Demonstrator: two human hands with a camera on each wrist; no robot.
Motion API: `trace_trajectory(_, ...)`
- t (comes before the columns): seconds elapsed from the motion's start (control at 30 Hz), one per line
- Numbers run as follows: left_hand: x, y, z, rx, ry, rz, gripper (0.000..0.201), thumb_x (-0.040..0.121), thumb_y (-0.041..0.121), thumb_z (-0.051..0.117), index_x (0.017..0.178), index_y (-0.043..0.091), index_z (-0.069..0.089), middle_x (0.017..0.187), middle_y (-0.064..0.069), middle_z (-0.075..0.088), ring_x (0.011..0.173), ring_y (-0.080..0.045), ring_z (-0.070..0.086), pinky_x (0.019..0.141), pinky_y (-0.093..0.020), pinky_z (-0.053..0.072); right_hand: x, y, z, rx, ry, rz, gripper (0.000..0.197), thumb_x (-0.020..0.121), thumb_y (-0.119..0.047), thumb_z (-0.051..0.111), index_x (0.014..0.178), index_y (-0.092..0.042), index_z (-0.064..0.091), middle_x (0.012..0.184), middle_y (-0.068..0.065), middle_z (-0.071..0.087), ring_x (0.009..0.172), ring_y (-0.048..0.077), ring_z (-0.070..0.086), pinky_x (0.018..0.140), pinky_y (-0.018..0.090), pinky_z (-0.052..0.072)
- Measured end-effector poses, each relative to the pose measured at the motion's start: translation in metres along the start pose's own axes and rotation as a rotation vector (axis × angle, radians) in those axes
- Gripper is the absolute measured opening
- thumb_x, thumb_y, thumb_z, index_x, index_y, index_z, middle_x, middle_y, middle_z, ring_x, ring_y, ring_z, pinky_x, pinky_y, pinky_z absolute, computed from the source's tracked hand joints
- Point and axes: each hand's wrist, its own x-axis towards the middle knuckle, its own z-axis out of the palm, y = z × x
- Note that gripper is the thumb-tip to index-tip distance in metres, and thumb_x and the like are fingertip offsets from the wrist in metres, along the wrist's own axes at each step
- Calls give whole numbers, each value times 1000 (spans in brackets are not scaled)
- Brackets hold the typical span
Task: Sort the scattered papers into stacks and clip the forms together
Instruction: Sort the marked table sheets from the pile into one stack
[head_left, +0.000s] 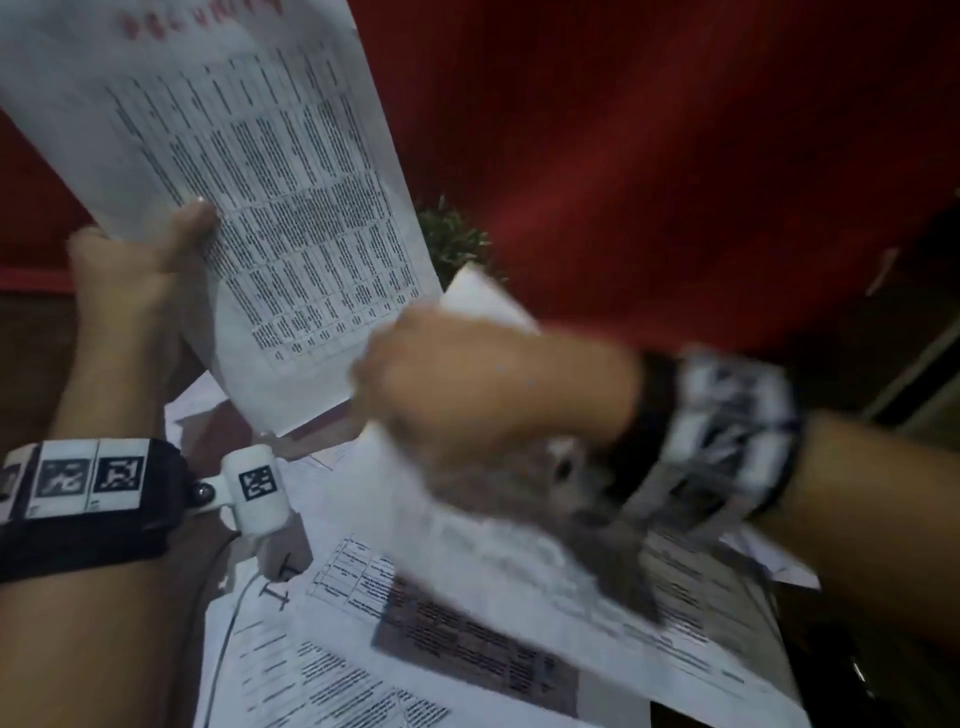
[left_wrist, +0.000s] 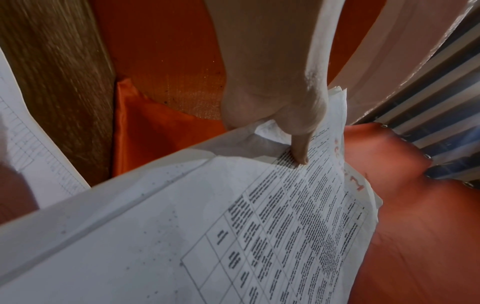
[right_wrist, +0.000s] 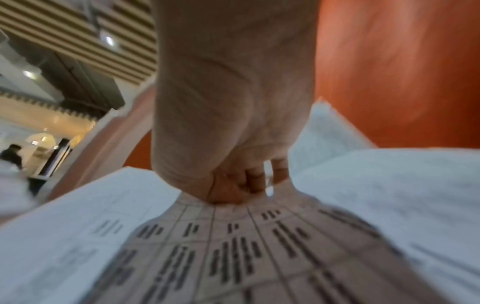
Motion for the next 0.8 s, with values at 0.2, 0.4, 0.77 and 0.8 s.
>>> trace_trajectory(0.2,17,-16,-8,33,34,-29,42,84,26,86,118,8,72,108,7,77,92,-3,76,84,-21,60,61,-84,122,239,207,-206,29,91,-22,66,119,-16,72,115,6,68,100,24,63,97,43,47)
trace_trajectory(0.4,19,-20,-11,51,57,-95,28,81,27,88,102,14,74,104,8,77,91,-3,77,81,-21,59,41,-41,144,691,197,452,61,96,-45,65,148,-19,45,150,8,45,130,30,51,106,45,47)
trace_trajectory(0.77,10,-8,-8,-27,61,-103,32,87,17,84,114,8,71,106,4,76,86,-1,77,78,-18,59,29,-5,169,1085,-233,685,42,81,-34,87,106,-10,62,100,2,66,86,21,60,70,32,43)
trace_trajectory(0.8,10,-8,-7,-23,55,-110,26,88,16,84,110,11,72,103,6,77,85,-1,77,77,-18,59,27,-4,169,1107,-238,679,35,83,-31,86,99,-10,63,93,3,65,79,19,58,67,31,42)
